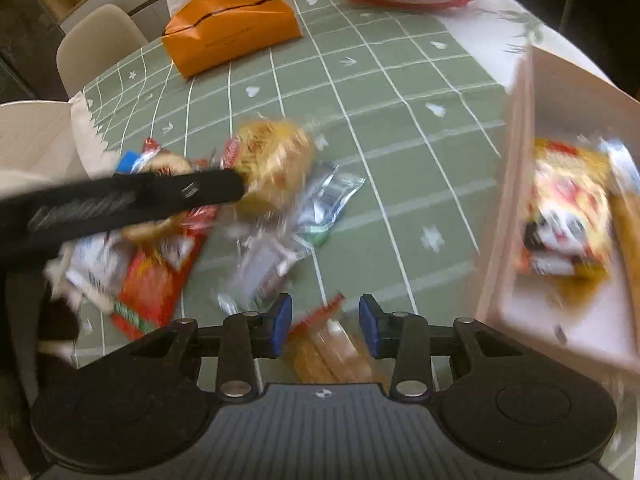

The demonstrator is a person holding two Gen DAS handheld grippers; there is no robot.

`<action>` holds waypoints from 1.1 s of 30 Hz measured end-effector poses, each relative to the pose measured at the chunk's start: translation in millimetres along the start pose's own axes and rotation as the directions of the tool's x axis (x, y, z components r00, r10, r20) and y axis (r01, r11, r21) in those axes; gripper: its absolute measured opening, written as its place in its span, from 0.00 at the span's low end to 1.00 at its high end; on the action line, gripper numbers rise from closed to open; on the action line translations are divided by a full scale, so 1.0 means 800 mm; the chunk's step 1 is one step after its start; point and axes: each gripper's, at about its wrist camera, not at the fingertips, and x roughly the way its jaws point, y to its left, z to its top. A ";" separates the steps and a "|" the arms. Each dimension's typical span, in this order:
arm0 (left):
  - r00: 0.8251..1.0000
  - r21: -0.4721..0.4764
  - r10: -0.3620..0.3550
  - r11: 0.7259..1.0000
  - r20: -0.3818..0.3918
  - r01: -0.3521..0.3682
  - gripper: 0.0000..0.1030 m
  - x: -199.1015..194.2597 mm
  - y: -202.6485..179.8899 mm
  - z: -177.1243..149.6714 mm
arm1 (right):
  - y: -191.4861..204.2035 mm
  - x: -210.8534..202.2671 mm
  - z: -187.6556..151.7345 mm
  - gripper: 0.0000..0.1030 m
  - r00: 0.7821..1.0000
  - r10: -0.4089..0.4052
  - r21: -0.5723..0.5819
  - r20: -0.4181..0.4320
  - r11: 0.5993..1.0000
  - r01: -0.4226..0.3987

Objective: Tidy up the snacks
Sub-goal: 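Lift both bags and drop them into the pink box, then grasp the wrapped biscuit bar with the right tool while the left tool grasps the clear wrapped packet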

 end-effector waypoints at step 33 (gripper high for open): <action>0.985 0.447 -0.016 0.890 -0.169 0.091 0.42 -0.036 -0.103 -0.151 | -0.075 -0.083 -0.164 0.78 0.970 -0.220 0.102 0.101 0.972 0.210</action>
